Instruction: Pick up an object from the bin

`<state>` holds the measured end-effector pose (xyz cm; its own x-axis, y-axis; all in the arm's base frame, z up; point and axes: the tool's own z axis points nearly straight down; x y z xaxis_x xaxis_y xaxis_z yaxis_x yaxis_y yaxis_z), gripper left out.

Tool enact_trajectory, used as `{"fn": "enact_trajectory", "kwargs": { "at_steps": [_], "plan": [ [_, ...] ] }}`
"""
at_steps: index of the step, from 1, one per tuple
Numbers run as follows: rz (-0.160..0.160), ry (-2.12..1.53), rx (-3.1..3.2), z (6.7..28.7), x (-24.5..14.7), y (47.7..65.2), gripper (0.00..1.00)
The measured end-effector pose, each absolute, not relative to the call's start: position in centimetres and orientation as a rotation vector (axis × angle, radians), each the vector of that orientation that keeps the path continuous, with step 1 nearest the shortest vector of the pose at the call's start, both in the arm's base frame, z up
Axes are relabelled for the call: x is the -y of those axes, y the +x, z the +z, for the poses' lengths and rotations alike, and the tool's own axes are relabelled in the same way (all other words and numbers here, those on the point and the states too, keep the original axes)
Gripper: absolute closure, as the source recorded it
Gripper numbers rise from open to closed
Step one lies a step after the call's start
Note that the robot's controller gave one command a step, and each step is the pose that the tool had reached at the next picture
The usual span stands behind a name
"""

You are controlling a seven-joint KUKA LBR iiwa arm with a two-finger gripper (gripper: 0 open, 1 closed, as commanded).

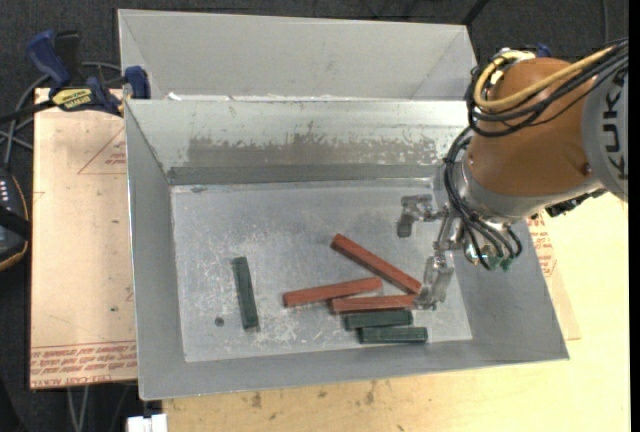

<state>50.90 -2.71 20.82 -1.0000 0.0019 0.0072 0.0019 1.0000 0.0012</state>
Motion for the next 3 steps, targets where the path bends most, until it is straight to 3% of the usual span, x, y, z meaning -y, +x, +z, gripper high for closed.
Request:
{"fn": "enact_trajectory", "kwargs": {
  "at_steps": [1,2,3],
  "plan": [
    [-0.002,0.093,3.142,6.8,1.3,49.2,0.00],
    [-0.002,0.033,3.146,10.1,0.6,48.0,0.00],
    [-0.005,0.089,3.143,11.5,-3.9,47.9,0.00]
  ]
}}
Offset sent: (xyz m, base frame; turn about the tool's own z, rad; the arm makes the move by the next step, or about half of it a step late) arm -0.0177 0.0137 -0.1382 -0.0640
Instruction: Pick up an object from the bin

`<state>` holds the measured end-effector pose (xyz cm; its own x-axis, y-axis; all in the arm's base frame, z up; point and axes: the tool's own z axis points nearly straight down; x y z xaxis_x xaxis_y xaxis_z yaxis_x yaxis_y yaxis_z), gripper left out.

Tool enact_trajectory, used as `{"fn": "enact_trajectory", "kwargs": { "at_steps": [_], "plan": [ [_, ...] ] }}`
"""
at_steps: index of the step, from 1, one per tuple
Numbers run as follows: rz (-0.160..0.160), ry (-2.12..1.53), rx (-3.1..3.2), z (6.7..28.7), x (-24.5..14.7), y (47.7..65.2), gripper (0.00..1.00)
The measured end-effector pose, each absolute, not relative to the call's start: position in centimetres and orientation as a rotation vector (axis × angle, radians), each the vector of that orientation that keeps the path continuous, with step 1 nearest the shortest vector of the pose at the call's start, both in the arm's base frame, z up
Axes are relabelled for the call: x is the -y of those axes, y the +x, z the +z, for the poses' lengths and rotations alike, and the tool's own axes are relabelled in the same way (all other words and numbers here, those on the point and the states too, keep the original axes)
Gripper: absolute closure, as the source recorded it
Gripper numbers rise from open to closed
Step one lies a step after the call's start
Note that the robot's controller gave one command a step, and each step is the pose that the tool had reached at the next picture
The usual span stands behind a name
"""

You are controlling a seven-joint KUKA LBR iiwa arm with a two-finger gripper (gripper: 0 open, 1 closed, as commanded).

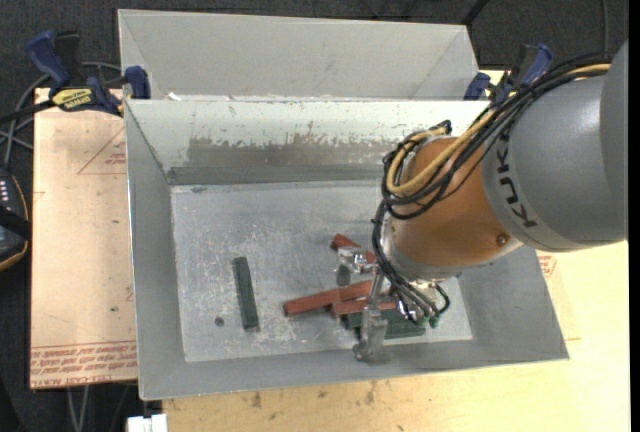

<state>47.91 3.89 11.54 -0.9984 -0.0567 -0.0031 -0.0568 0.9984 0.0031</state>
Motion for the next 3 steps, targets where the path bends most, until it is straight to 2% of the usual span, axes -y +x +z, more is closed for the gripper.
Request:
{"fn": "enact_trajectory", "kwargs": {
  "at_steps": [1,2,3],
  "plan": [
    [-0.001,-0.216,-3.129,6.9,4.5,50.3,0.00],
    [0.002,-0.186,-3.116,7.3,-1.4,48.6,0.00],
    [0.001,-0.180,-3.115,7.5,-1.2,48.7,1.00]
  ]
}}
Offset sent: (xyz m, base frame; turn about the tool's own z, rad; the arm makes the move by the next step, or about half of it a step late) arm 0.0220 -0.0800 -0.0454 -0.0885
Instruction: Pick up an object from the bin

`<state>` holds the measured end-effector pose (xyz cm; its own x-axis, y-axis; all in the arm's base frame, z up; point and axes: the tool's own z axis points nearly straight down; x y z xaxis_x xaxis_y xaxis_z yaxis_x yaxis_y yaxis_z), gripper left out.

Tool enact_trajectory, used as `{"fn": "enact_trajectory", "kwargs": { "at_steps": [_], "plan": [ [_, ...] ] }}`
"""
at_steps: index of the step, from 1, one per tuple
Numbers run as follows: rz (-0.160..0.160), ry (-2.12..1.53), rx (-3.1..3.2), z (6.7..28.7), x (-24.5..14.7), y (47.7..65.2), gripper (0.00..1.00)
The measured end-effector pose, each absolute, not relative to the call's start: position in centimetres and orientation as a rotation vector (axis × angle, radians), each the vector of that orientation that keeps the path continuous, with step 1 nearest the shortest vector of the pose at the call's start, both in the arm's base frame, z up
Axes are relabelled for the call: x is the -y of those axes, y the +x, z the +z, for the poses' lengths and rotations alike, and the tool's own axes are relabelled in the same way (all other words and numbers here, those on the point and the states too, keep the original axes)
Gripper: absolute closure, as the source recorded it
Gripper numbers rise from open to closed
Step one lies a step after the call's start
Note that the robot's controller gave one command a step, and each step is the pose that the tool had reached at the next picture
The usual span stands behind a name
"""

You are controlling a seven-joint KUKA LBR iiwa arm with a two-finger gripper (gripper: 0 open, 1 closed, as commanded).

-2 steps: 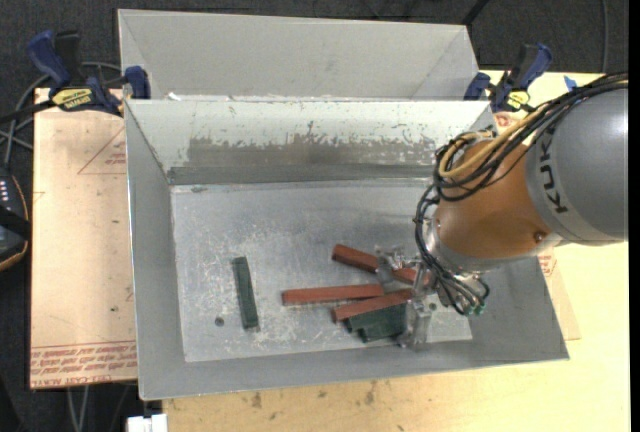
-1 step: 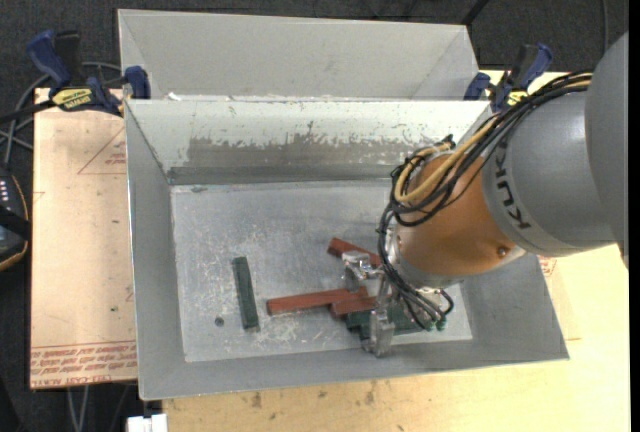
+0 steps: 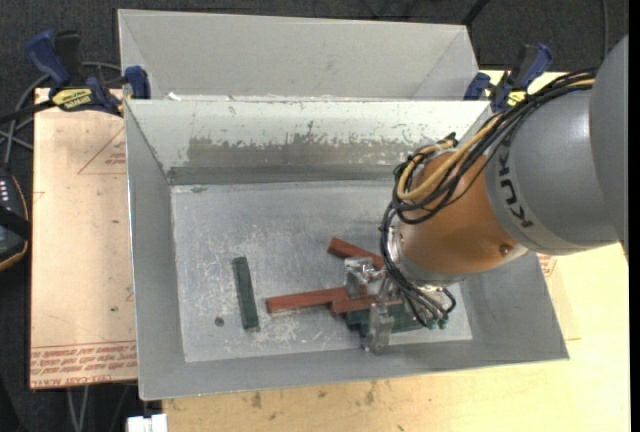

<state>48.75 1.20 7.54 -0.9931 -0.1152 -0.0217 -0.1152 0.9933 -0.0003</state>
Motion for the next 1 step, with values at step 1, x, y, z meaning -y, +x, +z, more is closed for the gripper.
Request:
{"fn": "enact_trajectory", "kwargs": {
  "at_steps": [1],
  "plan": [
    [0.001,-0.183,-3.131,10.99,-1.27,48.89,1.00]
  ]
}}
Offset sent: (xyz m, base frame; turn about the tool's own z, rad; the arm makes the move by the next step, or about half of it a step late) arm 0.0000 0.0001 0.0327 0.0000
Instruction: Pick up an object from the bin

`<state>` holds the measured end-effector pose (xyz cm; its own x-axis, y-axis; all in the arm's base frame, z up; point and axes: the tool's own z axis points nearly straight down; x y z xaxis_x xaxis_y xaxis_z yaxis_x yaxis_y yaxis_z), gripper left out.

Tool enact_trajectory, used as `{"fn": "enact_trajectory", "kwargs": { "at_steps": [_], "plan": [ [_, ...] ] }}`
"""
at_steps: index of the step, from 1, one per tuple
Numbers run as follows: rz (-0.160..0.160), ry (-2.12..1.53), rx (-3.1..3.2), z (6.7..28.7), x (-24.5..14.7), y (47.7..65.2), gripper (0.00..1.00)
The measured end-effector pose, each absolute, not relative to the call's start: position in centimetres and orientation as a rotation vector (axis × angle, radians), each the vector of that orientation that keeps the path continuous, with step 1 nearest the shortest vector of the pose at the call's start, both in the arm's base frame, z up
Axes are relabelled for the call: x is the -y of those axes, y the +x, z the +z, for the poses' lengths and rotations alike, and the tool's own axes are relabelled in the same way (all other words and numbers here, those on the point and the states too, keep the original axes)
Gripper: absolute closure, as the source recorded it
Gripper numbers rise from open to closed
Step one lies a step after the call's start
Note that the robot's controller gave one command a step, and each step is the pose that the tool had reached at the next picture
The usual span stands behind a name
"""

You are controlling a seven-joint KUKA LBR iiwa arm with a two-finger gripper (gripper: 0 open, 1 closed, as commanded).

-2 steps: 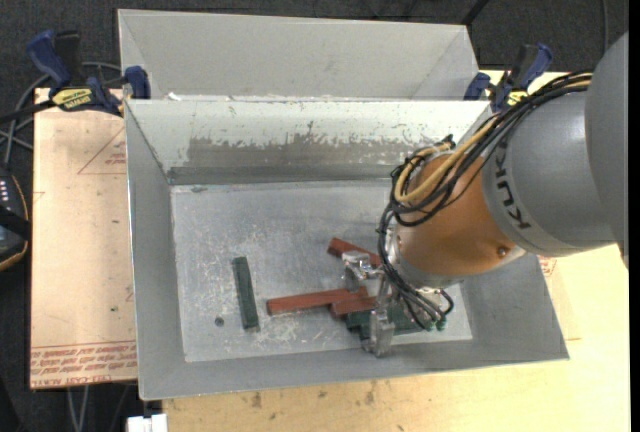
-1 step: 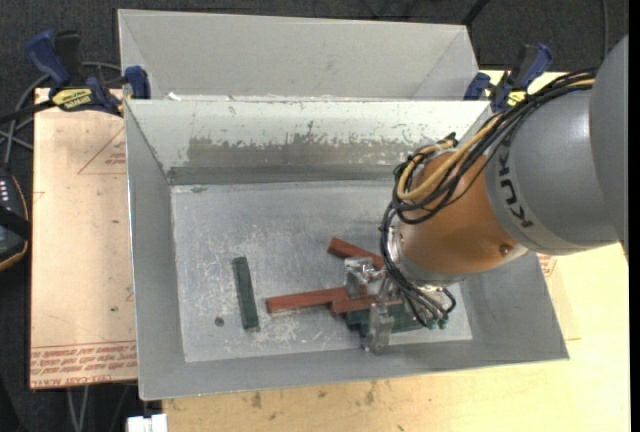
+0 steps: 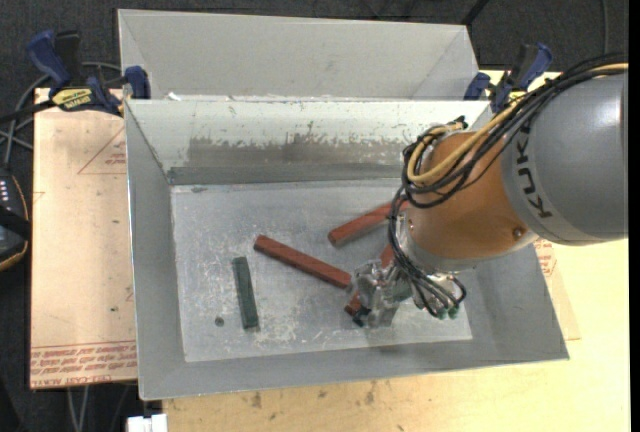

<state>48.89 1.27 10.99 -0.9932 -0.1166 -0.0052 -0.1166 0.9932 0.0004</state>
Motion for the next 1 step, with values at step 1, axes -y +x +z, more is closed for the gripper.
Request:
{"fn": "enact_trajectory", "kwargs": {
  "at_steps": [1],
  "plan": [
    [0.000,-0.183,-3.127,19.50,-1.33,49.10,1.00]
  ]
}}
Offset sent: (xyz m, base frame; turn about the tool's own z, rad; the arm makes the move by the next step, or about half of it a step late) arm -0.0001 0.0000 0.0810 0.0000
